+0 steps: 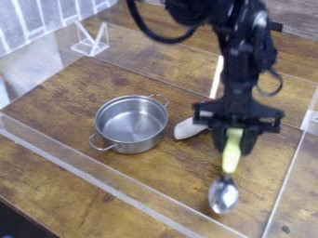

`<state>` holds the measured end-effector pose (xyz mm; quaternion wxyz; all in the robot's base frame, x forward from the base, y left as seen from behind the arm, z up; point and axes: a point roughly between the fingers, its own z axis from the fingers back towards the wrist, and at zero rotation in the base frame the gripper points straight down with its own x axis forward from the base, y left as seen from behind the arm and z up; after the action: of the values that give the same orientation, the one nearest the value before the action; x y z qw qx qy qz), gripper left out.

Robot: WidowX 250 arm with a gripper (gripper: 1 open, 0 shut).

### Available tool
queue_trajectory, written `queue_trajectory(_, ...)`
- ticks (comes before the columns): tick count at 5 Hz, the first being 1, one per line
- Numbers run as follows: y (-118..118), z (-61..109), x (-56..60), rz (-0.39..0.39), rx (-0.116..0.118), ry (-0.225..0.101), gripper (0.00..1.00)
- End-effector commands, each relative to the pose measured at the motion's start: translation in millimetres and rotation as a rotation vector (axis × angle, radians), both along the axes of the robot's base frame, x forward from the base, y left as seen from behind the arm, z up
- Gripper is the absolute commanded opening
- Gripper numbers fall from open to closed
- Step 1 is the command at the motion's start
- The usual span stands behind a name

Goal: Move the green spoon to the left side of the table

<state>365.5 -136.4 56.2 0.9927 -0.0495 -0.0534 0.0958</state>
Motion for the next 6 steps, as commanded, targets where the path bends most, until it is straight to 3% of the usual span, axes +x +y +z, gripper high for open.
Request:
queue_trajectory(1, 10, 51.6, 9.5, -0.118, -0.043, -0.071, 0.00)
queue_trajectory(3, 24, 60.2, 2.0, -0.250, -0.057, -0.043, 0.00)
queue_trajectory(4, 38, 73.8, -1.4, -0.323, -0.057, -0.038, 0.00)
queue_trajectory(6, 46, 81.1, -10.6, -0.313, -0.046, -0.020, 0.00)
